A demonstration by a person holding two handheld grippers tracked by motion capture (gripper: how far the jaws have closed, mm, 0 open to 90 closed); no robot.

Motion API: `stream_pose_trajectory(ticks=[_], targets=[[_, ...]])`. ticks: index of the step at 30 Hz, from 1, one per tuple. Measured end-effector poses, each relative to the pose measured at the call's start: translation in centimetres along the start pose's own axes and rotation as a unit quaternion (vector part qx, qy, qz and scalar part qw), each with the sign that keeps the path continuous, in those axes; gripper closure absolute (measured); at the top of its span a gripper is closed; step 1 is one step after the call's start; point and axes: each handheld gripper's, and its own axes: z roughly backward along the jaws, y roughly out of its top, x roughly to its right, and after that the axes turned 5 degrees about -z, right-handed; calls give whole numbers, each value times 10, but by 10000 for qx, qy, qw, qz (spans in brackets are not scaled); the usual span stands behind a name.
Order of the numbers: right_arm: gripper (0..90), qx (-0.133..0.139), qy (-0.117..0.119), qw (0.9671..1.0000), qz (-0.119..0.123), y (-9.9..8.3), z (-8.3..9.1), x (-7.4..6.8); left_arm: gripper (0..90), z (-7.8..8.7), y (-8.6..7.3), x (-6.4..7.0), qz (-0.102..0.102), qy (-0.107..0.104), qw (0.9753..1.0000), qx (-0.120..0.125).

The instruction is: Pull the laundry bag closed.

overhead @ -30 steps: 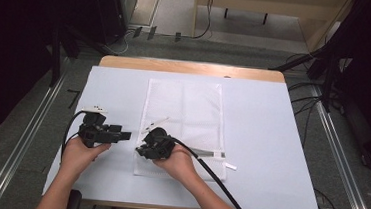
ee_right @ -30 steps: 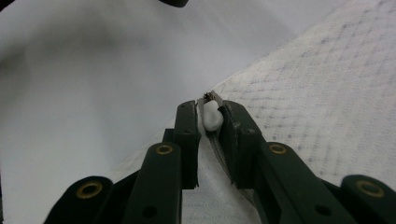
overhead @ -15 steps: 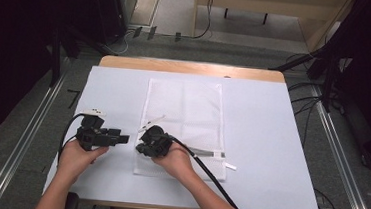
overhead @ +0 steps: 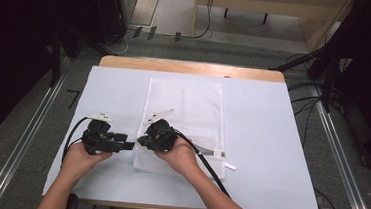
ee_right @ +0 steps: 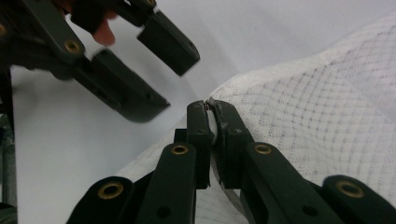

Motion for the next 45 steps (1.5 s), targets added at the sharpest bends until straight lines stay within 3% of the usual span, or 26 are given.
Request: stream_pose_trajectory(ticks=[8,13,16,27,33,38,41,45], targets=[[873,146,147,9998,-10,4,9,-2,470,-13,3,4,-61,-164,9996,-216],[873,180,245,9994,174,5,15,-6,534,-19,3,5,-167,-183,9987,-442],[873,126,311,9989,319,5,16,-9,565,-20,4,5,-186,-216,9987,-430],[874,26,532,9981,295,4,16,-7,644,-20,5,8,-470,-354,9976,-355],[874,-8,426,9985,337,3,17,-3,635,-18,5,7,-463,-485,9972,-334],[874,19,347,9985,416,3,17,-5,565,-17,6,6,-396,-598,9971,-272],[874,74,422,9984,374,4,18,-6,540,-19,6,6,-377,-668,9966,-283],[874,90,304,9984,468,5,18,-7,521,-19,6,8,-454,-772,9956,-262]])
